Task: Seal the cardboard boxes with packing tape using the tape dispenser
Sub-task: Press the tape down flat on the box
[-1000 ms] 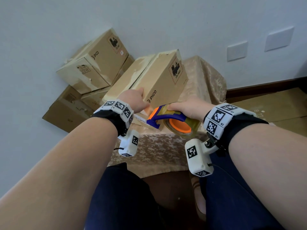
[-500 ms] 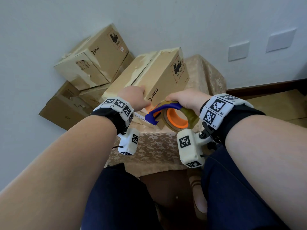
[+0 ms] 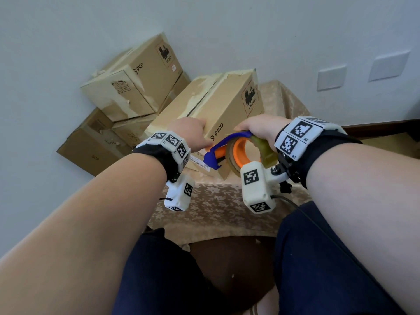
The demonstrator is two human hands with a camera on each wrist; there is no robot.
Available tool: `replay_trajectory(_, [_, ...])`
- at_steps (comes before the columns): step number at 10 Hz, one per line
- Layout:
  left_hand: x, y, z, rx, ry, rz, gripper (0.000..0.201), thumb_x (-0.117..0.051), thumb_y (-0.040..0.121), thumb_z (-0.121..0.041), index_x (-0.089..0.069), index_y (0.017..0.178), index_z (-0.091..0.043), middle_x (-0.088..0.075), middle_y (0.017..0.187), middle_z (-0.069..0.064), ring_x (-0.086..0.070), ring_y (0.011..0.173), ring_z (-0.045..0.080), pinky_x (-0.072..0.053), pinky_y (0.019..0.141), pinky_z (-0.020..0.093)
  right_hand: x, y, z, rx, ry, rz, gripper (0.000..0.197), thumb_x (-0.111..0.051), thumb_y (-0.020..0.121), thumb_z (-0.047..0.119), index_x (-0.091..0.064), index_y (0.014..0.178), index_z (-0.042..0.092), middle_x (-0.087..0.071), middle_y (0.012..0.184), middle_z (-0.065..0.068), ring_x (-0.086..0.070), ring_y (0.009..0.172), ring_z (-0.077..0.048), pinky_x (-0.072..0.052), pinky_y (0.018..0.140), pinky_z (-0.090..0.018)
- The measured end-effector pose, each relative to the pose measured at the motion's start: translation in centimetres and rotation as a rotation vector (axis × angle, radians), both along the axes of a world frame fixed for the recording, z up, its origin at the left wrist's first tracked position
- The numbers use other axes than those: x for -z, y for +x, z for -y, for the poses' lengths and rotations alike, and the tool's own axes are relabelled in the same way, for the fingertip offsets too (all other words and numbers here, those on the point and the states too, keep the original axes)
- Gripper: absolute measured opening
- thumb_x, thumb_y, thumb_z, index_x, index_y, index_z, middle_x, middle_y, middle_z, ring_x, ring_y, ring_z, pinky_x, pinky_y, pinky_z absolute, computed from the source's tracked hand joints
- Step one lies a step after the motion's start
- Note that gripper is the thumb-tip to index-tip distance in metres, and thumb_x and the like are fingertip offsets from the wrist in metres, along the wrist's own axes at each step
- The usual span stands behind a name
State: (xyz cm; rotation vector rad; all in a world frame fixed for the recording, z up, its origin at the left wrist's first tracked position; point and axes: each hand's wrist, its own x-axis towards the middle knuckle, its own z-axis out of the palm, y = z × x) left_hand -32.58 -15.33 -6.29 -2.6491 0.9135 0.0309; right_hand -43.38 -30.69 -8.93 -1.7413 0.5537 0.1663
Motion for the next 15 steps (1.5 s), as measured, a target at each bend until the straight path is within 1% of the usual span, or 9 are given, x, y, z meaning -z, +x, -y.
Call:
replay_trajectory(2, [-0.1, -0.1, 0.0, 0.014, 0.0, -0.002, 0.04, -0.057, 0.087, -0.049, -0.05, 0.11, -0.017, -0.046, 0.069, -0.006, -0.043, 0.061, 0.012, -0.03, 0.049, 0.026, -0.5, 0.4, -0.1, -0.006, -0.01, 0.002, 0.02, -0.066, 0.08, 0.033, -0.055, 0.091, 0.02, -0.051, 0.11, -0.004, -0.049, 0.098, -0.024, -0.049, 0.091, -0.04])
replay_trajectory(3, [-0.3, -0.1, 0.0, 0.024, -0.008, -0.007, 0.05, -0.057, 0.087, -0.051, -0.051, 0.122, -0.017, -0.046, 0.07, -0.006, -0.048, 0.07, 0.016, -0.034, 0.054, 0.027, 0.0, 0.0, -0.9, -0.067, -0.168, -0.05, 0.025, -0.059, 0.088, 0.028, -0.054, 0.111, 0.018, -0.051, 0.114, -0.007, -0.041, 0.096, -0.019, -0.039, 0.06, -0.025])
replay_trajectory(5, [-0.2, -0.3, -0.3, 0.014, -0.031, -0.005, 0.058, -0.055, 0.088, -0.051, -0.046, 0.134, -0.017, -0.044, 0.07, -0.007, -0.048, 0.074, 0.016, -0.032, 0.05, 0.025, 1.4, -0.7, -2.1, -0.126, -0.32, -0.141, 0.041, -0.051, 0.095, 0.026, -0.053, 0.131, 0.005, -0.052, 0.135, -0.014, -0.05, 0.107, -0.027, -0.037, 0.081, -0.031])
replay_trajectory(6, [-0.1, -0.3, -0.4, -0.009, -0.04, -0.023, 0.054, -0.057, 0.085, -0.051, -0.05, 0.127, -0.018, -0.049, 0.072, -0.006, -0.048, 0.066, 0.012, -0.035, 0.053, 0.026, 0.0, -0.7, -1.5, -0.057, -0.331, -0.097, 0.036, -0.05, 0.095, 0.024, -0.055, 0.126, 0.008, -0.053, 0.115, -0.008, -0.042, 0.094, -0.019, -0.037, 0.064, -0.026])
replay_trajectory(8, [-0.5, -1.1, -0.6, -0.052, -0.052, -0.052, 0.06, -0.059, 0.085, -0.048, -0.045, 0.135, -0.018, -0.058, 0.089, -0.001, -0.055, 0.08, 0.018, -0.045, 0.062, 0.029, -2.3, -2.1, -1.1, 0.002, -0.429, -0.071, 0.026, -0.045, 0.096, 0.021, -0.039, 0.071, 0.021, -0.041, 0.077, 0.003, -0.038, 0.062, -0.009, -0.032, 0.029, -0.011])
replay_trajectory(10, [-0.9, -2.7, -3.0, -0.044, -0.057, -0.082, 0.072, -0.061, 0.088, -0.043, -0.027, 0.149, -0.025, -0.061, 0.12, 0.005, -0.059, 0.097, 0.02, -0.052, 0.078, 0.03, -4.3, -4.3, -1.0, 0.325, -0.447, 0.033, 0.025, -0.048, 0.083, 0.03, -0.042, 0.062, 0.016, -0.048, 0.049, 0.001, -0.043, 0.048, -0.016, -0.03, 0.05, -0.025])
replay_trajectory(12, [-0.4, -3.8, -4.8, -0.066, -0.077, -0.103, 0.077, -0.06, 0.089, -0.035, -0.014, 0.151, -0.035, -0.057, 0.128, 0.008, -0.058, 0.103, 0.023, -0.051, 0.086, 0.033, -6.5, -5.3, -2.0, 0.45, -0.599, 0.252, 0.039, -0.037, 0.084, 0.041, -0.049, 0.059, 0.013, -0.051, 0.06, 0.0, -0.05, 0.055, -0.022, -0.038, 0.057, -0.03])
replay_trajectory(14, [-0.2, -4.1, -5.3, -0.065, -0.074, -0.093, 0.089, -0.067, 0.084, -0.026, -0.009, 0.151, -0.039, -0.06, 0.119, 0.009, -0.058, 0.1, 0.025, -0.052, 0.084, 0.035, -6.7, -3.8, -3.8, 0.222, -0.828, 0.369, 0.022, -0.04, 0.09, 0.031, -0.056, 0.104, 0.028, -0.053, 0.087, -0.002, -0.05, 0.087, -0.032, -0.036, 0.08, -0.034])
replay_trajectory(15, [0.1, -3.9, -5.8, -0.022, -0.108, -0.068, 0.093, -0.071, 0.08, -0.026, -0.012, 0.151, -0.037, -0.062, 0.111, 0.008, -0.059, 0.095, 0.024, -0.051, 0.077, 0.034, -6.0, -2.7, -4.3, 0.135, -0.901, 0.317, 0.017, -0.04, 0.093, 0.029, -0.048, 0.079, 0.035, -0.053, 0.098, -0.005, -0.046, 0.11, -0.033, -0.033, 0.094, -0.041])
